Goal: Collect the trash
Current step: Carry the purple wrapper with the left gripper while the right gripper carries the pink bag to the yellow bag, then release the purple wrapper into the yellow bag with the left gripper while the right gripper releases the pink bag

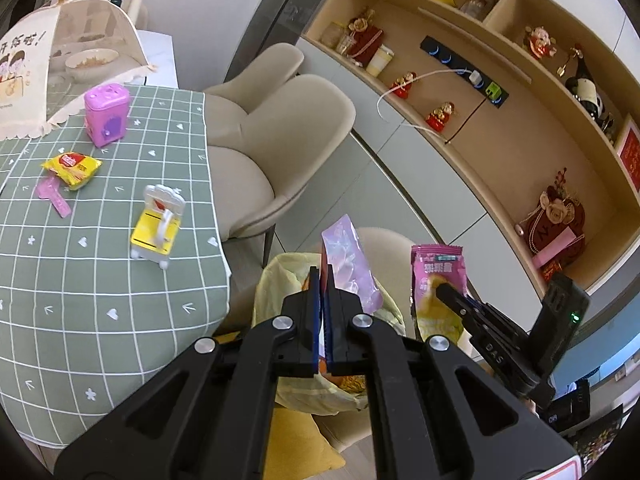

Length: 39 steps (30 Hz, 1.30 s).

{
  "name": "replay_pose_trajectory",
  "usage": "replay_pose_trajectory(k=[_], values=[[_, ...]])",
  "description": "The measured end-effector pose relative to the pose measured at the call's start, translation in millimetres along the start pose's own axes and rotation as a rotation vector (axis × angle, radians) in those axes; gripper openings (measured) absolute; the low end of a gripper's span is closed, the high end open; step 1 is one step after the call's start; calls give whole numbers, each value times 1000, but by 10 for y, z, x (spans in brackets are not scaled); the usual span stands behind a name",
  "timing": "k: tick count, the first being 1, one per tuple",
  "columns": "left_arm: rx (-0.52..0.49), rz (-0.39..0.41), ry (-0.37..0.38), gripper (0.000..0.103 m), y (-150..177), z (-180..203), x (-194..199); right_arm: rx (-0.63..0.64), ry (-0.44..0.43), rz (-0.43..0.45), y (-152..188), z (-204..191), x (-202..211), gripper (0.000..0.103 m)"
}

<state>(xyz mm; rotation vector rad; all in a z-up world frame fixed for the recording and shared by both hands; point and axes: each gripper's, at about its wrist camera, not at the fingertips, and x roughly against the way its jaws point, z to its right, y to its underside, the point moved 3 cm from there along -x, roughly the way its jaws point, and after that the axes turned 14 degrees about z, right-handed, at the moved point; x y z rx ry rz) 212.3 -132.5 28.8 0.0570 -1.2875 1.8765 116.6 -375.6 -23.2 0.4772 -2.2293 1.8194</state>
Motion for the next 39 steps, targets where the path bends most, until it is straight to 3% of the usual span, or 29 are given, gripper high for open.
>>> replay_pose_trajectory(k=[8, 14, 18, 24, 26, 33, 39], values=[[-22, -69, -12, 1, 185, 54, -197, -86, -42, -133, 481, 175, -412, 9], [-19, -101, -27, 1, 265, -6, -265, -17, -84, -347, 947, -39, -884, 9], [-29, -116, -31, 1, 308, -39, -287, 23, -78, -403, 1078, -70, -968, 9], [-14, -159, -27, 1, 432, -39, -417, 3, -91, -353, 934, -85, -740, 14], [-22, -168, -19, 1, 461, 1, -455, 17, -92, -319, 850, -92, -621, 38], [-76, -196, 9, 1, 582, 225, -629, -29, -29, -178, 532, 165, -145, 39], [-135, -234, 37, 1, 762, 428, -891, -76, 50, -130, 425, 459, 111, 39]])
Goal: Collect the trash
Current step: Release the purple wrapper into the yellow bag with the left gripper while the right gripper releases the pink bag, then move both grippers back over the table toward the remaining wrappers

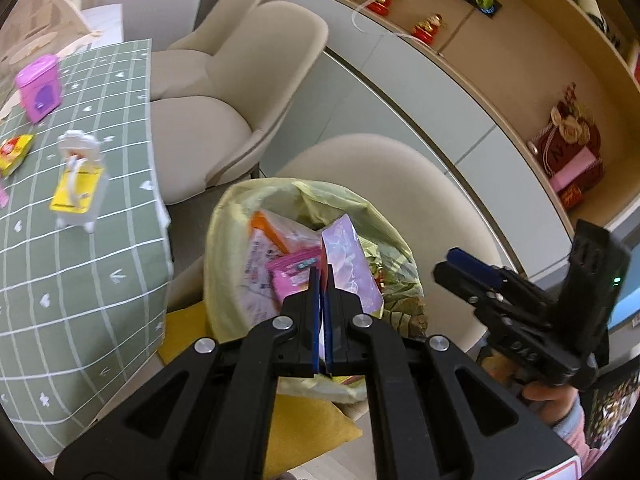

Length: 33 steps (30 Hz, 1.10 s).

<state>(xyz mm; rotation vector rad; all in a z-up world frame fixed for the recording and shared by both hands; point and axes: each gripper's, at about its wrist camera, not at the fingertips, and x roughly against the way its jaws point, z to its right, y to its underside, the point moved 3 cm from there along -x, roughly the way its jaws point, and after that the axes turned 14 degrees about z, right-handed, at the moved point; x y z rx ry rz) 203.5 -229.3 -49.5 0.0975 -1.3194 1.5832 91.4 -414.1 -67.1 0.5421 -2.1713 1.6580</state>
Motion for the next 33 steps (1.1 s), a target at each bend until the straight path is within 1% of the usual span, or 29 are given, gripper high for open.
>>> replay_pose_trajectory(k=[5, 6, 7, 9, 13, 17, 21, 24, 29, 31, 33], values=[[-23, -37, 11, 1, 62, 118, -187, -41, 26, 22, 47, 173, 157, 39], [-30, -49, 9, 4, 85, 135, -215, -45, 30, 23, 57, 170, 156, 39], [-38, -60, 8, 13, 107, 149, -237, -52, 34, 25, 74, 164, 157, 39], [-48, -68, 11, 25, 140, 161, -228, -61, 36, 26, 92, 163, 166, 39], [-43, -36, 7, 28, 135, 119, -96, -61, 30, 34, 78, 101, 153, 39], [-17, -2, -28, 28, 97, -57, 82, -56, 15, 47, 36, -24, 126, 39], [-30, 49, -102, 28, 73, -333, 319, -43, -2, 55, -17, -225, 47, 39], [-34, 72, -151, 28, 73, -582, 493, -29, -17, 57, -44, -397, -20, 39], [-4, 101, -217, 28, 89, -1053, 734, 14, -37, 56, -97, -810, -187, 39], [12, 115, -257, 28, 81, -1290, 824, 16, -56, 54, -113, -969, -268, 40], [23, 131, -304, 28, 60, -1508, 898, 21, -80, 50, -126, -1120, -353, 42]])
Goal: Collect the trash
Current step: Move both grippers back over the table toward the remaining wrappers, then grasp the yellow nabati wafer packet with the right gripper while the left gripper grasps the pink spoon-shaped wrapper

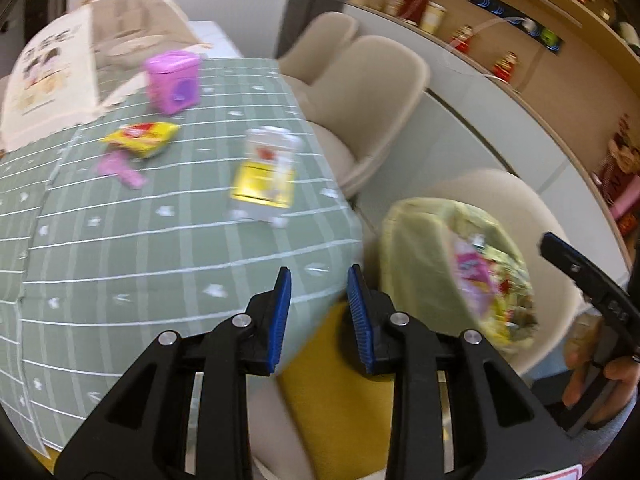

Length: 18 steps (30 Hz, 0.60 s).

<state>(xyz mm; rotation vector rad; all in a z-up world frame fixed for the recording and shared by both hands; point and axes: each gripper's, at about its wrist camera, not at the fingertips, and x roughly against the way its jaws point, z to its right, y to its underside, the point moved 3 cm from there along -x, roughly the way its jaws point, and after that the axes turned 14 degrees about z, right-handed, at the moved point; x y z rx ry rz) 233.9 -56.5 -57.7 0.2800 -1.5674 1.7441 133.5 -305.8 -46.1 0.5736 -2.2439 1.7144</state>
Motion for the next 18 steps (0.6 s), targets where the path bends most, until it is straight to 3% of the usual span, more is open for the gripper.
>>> replay_pose_trajectory(k=[3, 9, 14, 18], values=[[3, 16, -64, 28, -46, -312, 16, 27, -14, -16, 0, -261, -178, 47], [9, 23, -94, 28, -168, -890, 18, 93, -52, -67, 6, -847, -606, 47], [37, 14, -68, 28, -288, -1348, -110, 130, -65, -109, 19, -1258, -966, 47], [52, 18, 6, 28, -487, -1837, -292, 128, -60, -120, 16, -1547, -1301, 47]])
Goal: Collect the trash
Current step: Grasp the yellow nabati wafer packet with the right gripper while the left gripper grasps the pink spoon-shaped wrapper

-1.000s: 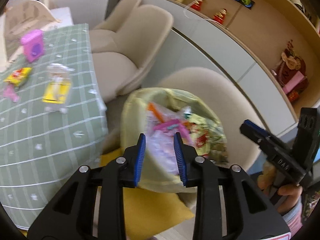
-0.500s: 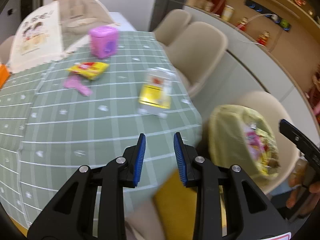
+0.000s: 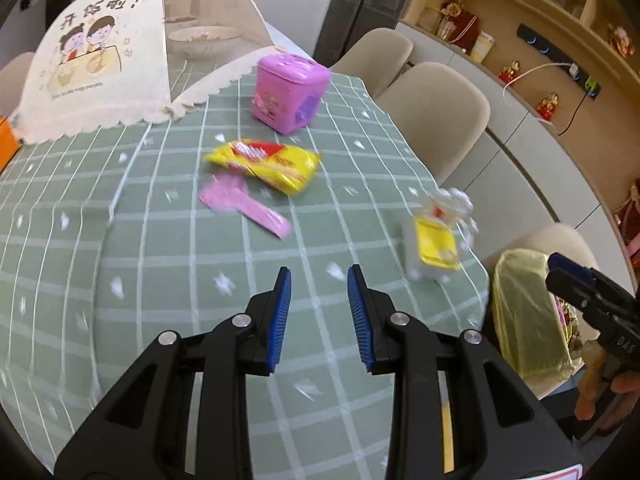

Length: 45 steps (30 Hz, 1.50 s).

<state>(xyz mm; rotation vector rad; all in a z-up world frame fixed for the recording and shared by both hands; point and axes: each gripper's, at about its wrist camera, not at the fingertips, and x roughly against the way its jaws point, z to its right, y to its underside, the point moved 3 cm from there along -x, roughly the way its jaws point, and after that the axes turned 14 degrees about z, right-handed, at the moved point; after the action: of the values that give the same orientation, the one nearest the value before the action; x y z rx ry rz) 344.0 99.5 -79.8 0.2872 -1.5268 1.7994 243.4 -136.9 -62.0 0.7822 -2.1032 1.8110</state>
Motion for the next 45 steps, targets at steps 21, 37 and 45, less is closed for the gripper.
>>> replay_pose_trajectory(k=[21, 37, 45], values=[[68, -64, 0, 28, -122, -1360, 38, 276, -154, -223, -514, -982, -2832, 46], [132, -102, 64, 34, -103, -1255, -310, 93, -54, -206, 5, -884, -1637, 6], [110, -69, 4, 35, -213, -995, -720, -56, 26, -191, 371, -657, -1119, 6]])
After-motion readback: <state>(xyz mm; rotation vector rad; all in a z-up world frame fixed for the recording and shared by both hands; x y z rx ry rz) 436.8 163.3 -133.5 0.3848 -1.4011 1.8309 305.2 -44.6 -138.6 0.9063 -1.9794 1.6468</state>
